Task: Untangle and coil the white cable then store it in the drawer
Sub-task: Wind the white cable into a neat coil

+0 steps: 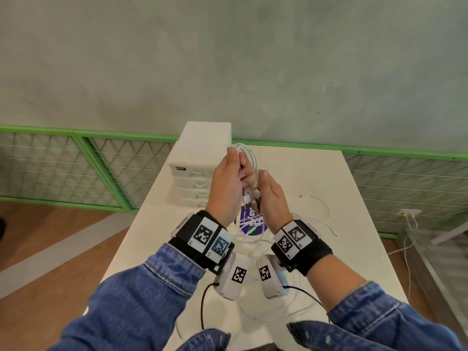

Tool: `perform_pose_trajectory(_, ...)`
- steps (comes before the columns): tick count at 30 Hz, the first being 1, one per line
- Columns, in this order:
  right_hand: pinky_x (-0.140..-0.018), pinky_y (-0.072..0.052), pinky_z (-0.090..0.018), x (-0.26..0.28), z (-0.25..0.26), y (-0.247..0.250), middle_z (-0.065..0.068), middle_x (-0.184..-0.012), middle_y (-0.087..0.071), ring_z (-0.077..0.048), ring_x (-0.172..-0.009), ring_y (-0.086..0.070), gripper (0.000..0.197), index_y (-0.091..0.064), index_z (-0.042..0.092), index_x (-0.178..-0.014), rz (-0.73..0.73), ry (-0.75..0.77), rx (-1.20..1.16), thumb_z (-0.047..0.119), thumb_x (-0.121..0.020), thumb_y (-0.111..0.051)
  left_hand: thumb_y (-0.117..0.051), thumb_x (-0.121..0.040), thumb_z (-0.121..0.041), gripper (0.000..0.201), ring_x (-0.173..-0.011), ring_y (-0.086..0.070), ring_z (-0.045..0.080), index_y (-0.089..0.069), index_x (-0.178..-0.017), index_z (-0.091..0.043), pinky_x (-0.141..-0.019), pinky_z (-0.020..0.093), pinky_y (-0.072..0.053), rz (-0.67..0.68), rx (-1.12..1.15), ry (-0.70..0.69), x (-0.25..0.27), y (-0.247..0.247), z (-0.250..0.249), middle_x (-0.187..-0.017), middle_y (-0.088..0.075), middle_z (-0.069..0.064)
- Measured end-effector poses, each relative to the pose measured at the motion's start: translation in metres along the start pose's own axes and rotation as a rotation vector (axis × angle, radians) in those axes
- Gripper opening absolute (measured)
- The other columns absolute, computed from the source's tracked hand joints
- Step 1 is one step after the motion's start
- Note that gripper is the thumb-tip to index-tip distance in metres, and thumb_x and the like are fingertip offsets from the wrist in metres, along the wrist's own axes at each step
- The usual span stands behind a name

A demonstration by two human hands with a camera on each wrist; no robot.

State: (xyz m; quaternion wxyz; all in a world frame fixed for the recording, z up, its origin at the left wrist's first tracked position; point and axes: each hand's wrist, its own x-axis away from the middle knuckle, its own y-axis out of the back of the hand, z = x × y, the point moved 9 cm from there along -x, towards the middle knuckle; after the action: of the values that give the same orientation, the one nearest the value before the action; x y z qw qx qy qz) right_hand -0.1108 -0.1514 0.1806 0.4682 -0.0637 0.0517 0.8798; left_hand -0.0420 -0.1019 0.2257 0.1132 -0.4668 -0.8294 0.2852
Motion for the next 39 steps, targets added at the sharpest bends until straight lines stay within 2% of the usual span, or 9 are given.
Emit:
perform_pose_trajectory(2, -0.062, -0.046, -0.036, 0.0, -0.004, -0.001, -0.013, -0.068, -0.06, -0.013, -0.064, -0.054, 0.053, -0.06, 0.008, -0.082, 0.004, -0.033, 0.022, 0.044, -0.098, -0.025, -0.024, -0.1, -0.039, 0.043, -0.038, -0.022, 0.007, -0.037, -0.068, -0.014, -0.039, 0.02, -0.021, -0.012, -0.016, -0.01, 0.004, -0.001, 0.006, -0.046, -0.03, -0.008)
perform_pose_trajectory(4, -0.05, -0.039, -0.023, 0.003, -0.003, -0.003, 0.001, -0.056, -0.053, -0.006, -0.05, -0.047, 0.049, -0.058, 0.01, -0.076, 0.042, -0.051, 0.013, 0.037, -0.1, -0.024, -0.025, -0.099, -0.04, 0.043, -0.038, -0.022, 0.008, -0.037, -0.068, -0.014, -0.039, 0.02, -0.022, -0.018, -0.041, -0.016, 0.006, 0.0, 0.008, -0.046, -0.03, -0.007)
perform_pose_trajectory(8, -0.043, -0.035, -0.018, 0.006, -0.001, -0.007, -0.011, -0.063, -0.054, -0.013, -0.047, -0.044, 0.052, -0.054, -0.006, -0.095, 0.158, -0.074, -0.007, 0.036, -0.1, -0.024, -0.024, -0.1, -0.038, 0.043, -0.036, -0.022, 0.006, -0.035, -0.068, -0.013, -0.037, 0.017, -0.023, -0.036, -0.033, -0.055, 0.004, 0.007, -0.006, -0.046, -0.029, -0.008)
perform_pose_trajectory(11, -0.04, -0.031, -0.018, 0.01, -0.005, -0.017, -0.011, -0.059, -0.051, -0.017, -0.043, -0.043, 0.047, -0.05, 0.003, -0.086, 0.255, -0.145, -0.014, 0.041, -0.099, -0.025, -0.023, -0.1, -0.039, 0.043, -0.037, -0.02, 0.006, -0.034, -0.067, -0.014, -0.037, 0.016, -0.022, -0.044, -0.032, -0.068, 0.002, 0.009, -0.014, -0.046, -0.027, -0.008)
perform_pose_trajectory(15, -0.036, -0.028, -0.013, 0.012, -0.003, -0.02, -0.007, -0.057, -0.039, -0.005, -0.037, -0.035, 0.037, -0.046, 0.008, -0.077, 0.224, -0.15, -0.049, 0.027, -0.101, -0.026, -0.023, -0.1, -0.042, 0.044, -0.035, -0.023, 0.007, -0.034, -0.067, -0.014, -0.037, 0.017, -0.024, -0.058, -0.061, -0.07, 0.004, 0.01, -0.008, -0.047, -0.029, -0.007)
perform_pose_trajectory(18, -0.038, -0.03, -0.012, 0.012, -0.003, -0.019, -0.003, -0.058, -0.042, -0.001, -0.037, -0.035, 0.036, -0.049, 0.016, -0.078, 0.197, -0.128, -0.052, 0.017, -0.101, -0.023, -0.025, -0.095, -0.049, 0.046, -0.034, -0.026, 0.008, -0.034, -0.067, -0.015, -0.038, 0.02, -0.025, -0.036, -0.065, -0.046, 0.005, 0.009, -0.001, -0.047, -0.029, -0.007)
perform_pose_trajectory(24, -0.041, -0.026, -0.02, 0.01, 0.0, -0.017, 0.002, -0.053, -0.041, -0.01, -0.044, -0.031, 0.029, -0.049, 0.007, -0.087, 0.165, -0.076, -0.072, 0.016, -0.101, -0.025, -0.035, -0.079, -0.06, 0.047, -0.038, -0.031, 0.01, -0.032, -0.057, -0.019, -0.042, 0.02, -0.03, 0.002, -0.245, -0.118, 0.009, 0.002, -0.003, -0.048, -0.029, -0.007)
perform_pose_trajectory(31, -0.047, -0.036, -0.023, 0.005, 0.0, -0.008, 0.006, -0.055, -0.056, -0.011, -0.044, -0.044, 0.034, -0.053, 0.025, -0.076, 0.223, 0.03, 0.192, 0.032, -0.1, -0.03, -0.03, -0.095, -0.046, 0.049, -0.032, -0.024, 0.009, -0.031, -0.058, -0.015, -0.035, 0.016, -0.021, 0.006, -0.274, -0.078, 0.008, 0.01, -0.005, -0.046, -0.03, -0.006)
perform_pose_trajectory(39, -0.061, -0.034, -0.025, -0.017, -0.008, 0.03, 0.015, -0.056, -0.045, -0.003, -0.056, -0.041, 0.028, -0.058, 0.033, -0.077, 0.044, 0.121, 0.291, 0.034, -0.097, -0.039, -0.026, -0.095, -0.052, 0.054, -0.037, -0.015, 0.007, -0.031, -0.057, -0.014, -0.038, 0.014, -0.013, 0.193, -0.292, 0.232, 0.014, -0.003, 0.011, -0.042, -0.025, -0.006)
